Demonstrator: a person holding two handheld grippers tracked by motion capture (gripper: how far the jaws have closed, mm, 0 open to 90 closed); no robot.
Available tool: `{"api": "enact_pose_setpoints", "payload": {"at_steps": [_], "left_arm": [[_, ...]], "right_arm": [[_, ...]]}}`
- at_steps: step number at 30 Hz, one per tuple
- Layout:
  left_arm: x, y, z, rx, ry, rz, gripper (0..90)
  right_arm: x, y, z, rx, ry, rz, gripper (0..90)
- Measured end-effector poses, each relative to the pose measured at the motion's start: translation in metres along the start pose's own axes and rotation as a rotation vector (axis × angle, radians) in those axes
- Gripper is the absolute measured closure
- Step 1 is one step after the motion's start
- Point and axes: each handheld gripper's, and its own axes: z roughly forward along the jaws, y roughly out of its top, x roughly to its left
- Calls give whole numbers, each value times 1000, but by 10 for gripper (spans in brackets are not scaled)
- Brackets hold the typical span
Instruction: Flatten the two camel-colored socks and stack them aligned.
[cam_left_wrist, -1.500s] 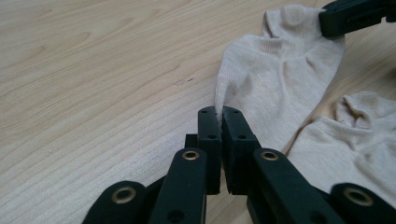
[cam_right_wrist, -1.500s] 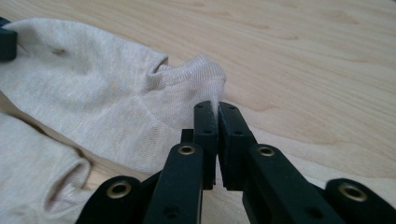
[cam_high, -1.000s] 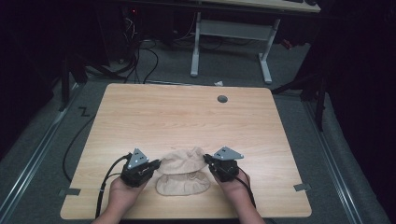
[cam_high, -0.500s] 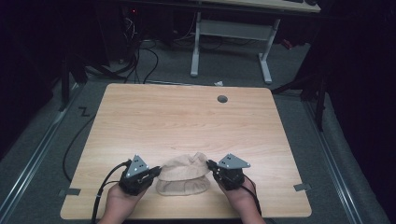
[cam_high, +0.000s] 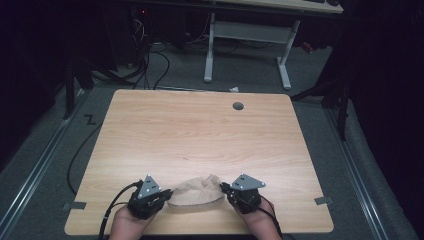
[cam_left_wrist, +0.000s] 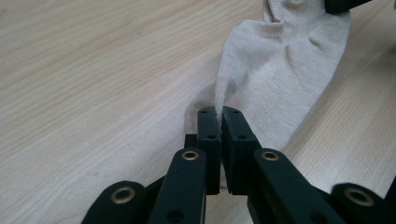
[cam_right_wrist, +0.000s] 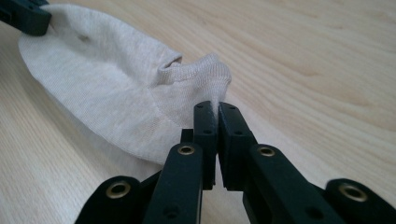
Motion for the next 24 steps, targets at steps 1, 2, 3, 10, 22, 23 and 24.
{"api": "enact_pose_setpoints", "payload": {"at_steps": [1, 2, 3, 10, 22, 23, 24], "left_arm": [[0, -1, 2, 12, -5, -4, 863], [0, -2, 3, 21, -7, -4, 862], [0, -2, 4, 29, -9, -4, 863], [8, -9, 18, 103, -4, -28, 848], [24, -1, 33, 79, 37, -37, 795], [26, 0, 34, 75, 42, -36, 790], [27, 1, 36, 71, 46, -36, 786]], "right_arm": [[0, -1, 1, 9, 4, 0, 868], [-1, -2, 1, 17, 10, 3, 867], [0, -2, 2, 21, 12, 4, 867], [2, -7, 15, 109, 40, -4, 865], [-2, -5, 30, 145, 29, 1, 835], [-4, -4, 32, 140, 23, 5, 831], [-5, -3, 34, 142, 19, 12, 823]]}}
